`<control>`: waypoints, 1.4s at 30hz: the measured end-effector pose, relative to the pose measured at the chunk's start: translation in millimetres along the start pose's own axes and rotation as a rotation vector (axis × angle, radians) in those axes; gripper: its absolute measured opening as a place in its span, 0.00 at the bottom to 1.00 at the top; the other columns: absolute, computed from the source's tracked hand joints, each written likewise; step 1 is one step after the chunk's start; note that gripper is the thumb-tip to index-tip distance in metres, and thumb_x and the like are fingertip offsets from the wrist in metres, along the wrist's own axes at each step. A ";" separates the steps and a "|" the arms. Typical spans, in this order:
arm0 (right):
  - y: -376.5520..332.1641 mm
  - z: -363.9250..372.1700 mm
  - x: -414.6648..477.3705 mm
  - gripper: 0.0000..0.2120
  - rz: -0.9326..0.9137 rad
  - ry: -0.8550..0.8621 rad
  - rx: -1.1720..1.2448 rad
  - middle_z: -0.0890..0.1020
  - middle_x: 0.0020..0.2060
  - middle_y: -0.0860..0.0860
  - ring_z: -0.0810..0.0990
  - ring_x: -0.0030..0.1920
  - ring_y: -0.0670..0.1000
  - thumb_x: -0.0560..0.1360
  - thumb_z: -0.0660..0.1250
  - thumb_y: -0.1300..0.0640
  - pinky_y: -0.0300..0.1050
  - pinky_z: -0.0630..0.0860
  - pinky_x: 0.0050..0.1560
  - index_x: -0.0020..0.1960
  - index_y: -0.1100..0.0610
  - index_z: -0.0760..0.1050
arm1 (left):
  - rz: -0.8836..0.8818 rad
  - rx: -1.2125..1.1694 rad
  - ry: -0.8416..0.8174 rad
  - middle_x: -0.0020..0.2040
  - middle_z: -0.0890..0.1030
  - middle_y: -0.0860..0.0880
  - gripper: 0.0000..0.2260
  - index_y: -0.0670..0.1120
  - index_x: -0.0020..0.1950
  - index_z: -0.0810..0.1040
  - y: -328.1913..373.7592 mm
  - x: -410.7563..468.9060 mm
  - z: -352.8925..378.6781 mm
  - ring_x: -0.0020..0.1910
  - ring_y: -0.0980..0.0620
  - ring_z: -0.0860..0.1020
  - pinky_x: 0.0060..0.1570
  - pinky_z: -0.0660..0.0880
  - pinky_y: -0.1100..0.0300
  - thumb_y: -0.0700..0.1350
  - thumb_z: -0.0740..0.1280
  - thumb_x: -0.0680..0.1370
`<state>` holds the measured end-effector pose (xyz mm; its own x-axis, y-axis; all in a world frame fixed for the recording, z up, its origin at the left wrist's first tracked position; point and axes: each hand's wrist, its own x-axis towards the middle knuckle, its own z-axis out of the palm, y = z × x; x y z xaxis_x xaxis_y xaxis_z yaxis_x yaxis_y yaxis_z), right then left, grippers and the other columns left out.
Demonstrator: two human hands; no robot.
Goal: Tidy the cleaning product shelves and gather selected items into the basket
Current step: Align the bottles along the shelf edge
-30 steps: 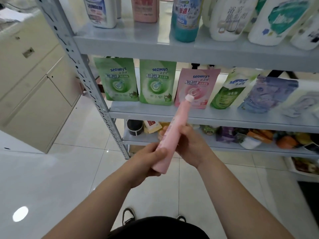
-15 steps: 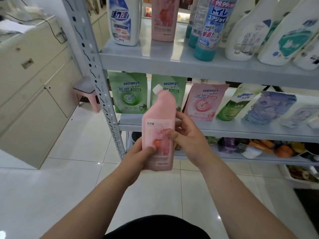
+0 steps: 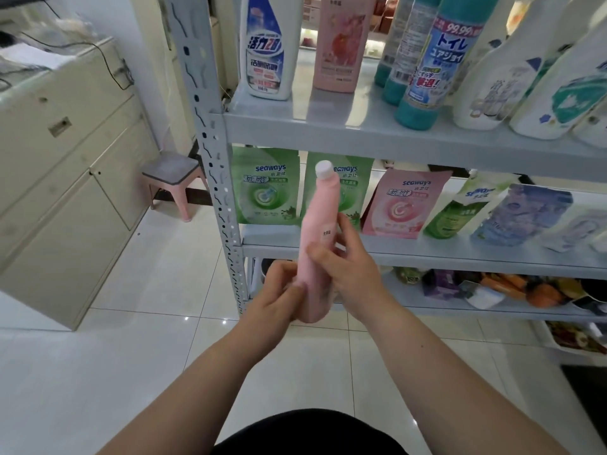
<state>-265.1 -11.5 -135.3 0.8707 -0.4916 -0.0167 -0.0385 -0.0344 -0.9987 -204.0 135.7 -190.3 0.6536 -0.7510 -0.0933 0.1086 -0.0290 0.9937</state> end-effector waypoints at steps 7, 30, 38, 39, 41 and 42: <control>-6.3 19.4 2.0 0.15 -0.034 0.003 -0.099 0.86 0.49 0.43 0.86 0.48 0.48 0.70 0.71 0.40 0.50 0.83 0.47 0.56 0.33 0.78 | 0.014 0.062 0.067 0.58 0.80 0.55 0.19 0.64 0.55 0.68 6.8 -5.4 -9.1 0.57 0.52 0.82 0.53 0.82 0.50 0.60 0.72 0.69; -91.1 -41.6 54.8 0.19 -0.461 0.078 -0.752 0.71 0.30 0.44 0.71 0.33 0.42 0.86 0.53 0.47 0.41 0.65 0.37 0.37 0.46 0.66 | -0.053 0.207 -0.082 0.53 0.86 0.56 0.30 0.58 0.58 0.79 33.8 10.0 -11.7 0.51 0.56 0.85 0.48 0.84 0.55 0.61 0.83 0.60; -100.6 -33.3 58.5 0.19 -0.665 0.061 -0.655 0.77 0.39 0.49 0.74 0.40 0.46 0.85 0.53 0.48 0.36 0.70 0.42 0.48 0.59 0.75 | -0.099 -0.049 -0.290 0.57 0.86 0.43 0.23 0.50 0.60 0.83 43.9 17.0 -8.4 0.56 0.39 0.84 0.54 0.80 0.33 0.49 0.81 0.67; -99.7 -31.0 58.4 0.19 -0.606 0.074 -0.644 0.80 0.46 0.50 0.75 0.45 0.44 0.85 0.54 0.47 0.38 0.72 0.47 0.56 0.59 0.77 | -0.094 -0.056 -0.214 0.56 0.86 0.43 0.24 0.48 0.62 0.81 46.4 18.2 -6.3 0.55 0.39 0.85 0.51 0.82 0.34 0.50 0.80 0.67; -90.9 -23.5 53.5 0.27 -0.437 0.066 -0.643 0.74 0.62 0.50 0.73 0.57 0.43 0.82 0.60 0.39 0.37 0.72 0.55 0.77 0.50 0.64 | -0.072 -0.043 -0.030 0.54 0.86 0.46 0.25 0.48 0.65 0.78 52.6 22.6 0.5 0.50 0.42 0.86 0.44 0.84 0.39 0.51 0.79 0.70; -83.8 -16.9 49.7 0.37 -0.344 0.032 -0.595 0.70 0.68 0.48 0.71 0.62 0.43 0.79 0.64 0.35 0.37 0.70 0.58 0.81 0.43 0.52 | -0.042 -0.008 0.055 0.53 0.87 0.48 0.23 0.50 0.66 0.77 54.7 26.2 4.3 0.48 0.45 0.87 0.42 0.85 0.43 0.50 0.78 0.73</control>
<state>-226.9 -47.8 -51.7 0.8671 -0.3918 0.3074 -0.0330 -0.6611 -0.7496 -184.2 111.6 -138.0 0.6887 -0.7117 -0.1383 0.1423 -0.0543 0.9883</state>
